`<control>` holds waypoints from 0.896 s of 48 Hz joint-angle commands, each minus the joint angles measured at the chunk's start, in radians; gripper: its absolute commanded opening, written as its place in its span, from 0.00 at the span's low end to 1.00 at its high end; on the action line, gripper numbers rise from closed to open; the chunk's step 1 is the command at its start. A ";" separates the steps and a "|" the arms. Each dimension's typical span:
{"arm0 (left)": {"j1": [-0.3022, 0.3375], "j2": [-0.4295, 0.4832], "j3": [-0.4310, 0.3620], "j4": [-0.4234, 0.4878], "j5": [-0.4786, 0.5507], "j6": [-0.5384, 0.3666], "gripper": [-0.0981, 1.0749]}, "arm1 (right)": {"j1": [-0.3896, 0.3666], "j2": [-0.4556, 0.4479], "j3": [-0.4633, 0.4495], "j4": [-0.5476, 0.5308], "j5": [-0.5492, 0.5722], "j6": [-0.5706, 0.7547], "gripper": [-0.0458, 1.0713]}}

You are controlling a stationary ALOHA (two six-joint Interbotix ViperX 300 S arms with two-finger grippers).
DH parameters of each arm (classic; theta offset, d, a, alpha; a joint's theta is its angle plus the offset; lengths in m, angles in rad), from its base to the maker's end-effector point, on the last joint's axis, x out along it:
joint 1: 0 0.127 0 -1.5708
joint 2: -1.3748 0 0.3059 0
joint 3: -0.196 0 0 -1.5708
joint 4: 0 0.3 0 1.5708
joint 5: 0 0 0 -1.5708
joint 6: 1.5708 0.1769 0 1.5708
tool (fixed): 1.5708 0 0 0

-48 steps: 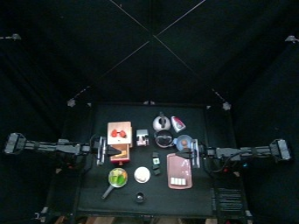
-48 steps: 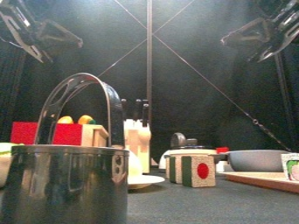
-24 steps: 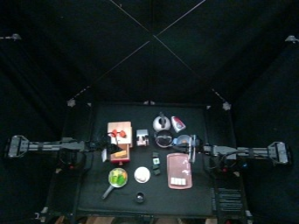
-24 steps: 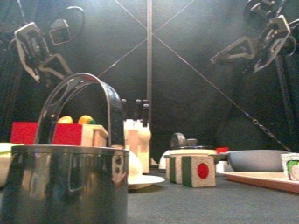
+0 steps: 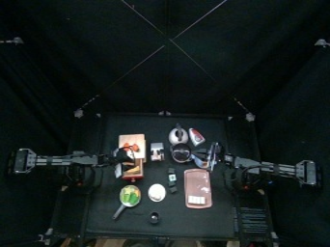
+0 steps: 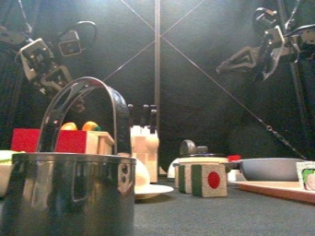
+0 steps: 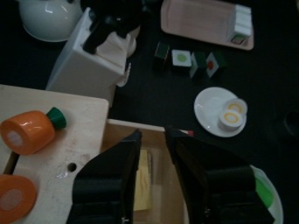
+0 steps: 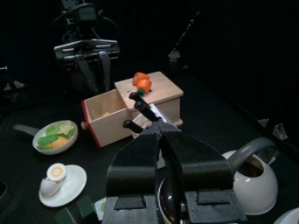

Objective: Grab egg sushi

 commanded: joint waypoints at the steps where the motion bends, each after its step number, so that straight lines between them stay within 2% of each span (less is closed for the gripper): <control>1: -0.002 0.049 -0.032 0.038 -0.002 0.000 0.74 | -0.006 -0.002 -0.020 0.000 -0.011 0.003 0.05; 5: -0.002 0.086 -0.037 0.066 0.006 -0.002 0.74 | 0.000 -0.002 -0.020 0.002 -0.009 0.005 0.05; 23: 0.005 0.141 -0.049 0.066 0.114 -0.003 0.76 | 0.012 -0.002 -0.012 0.003 -0.011 0.005 0.05; 34: 0.003 0.184 -0.074 0.104 0.175 0.000 0.85 | 0.012 -0.002 -0.011 0.003 -0.011 0.005 0.05; 43: 0.000 0.222 -0.075 0.152 0.178 0.002 0.86 | 0.011 0.000 -0.005 0.003 -0.011 0.005 0.05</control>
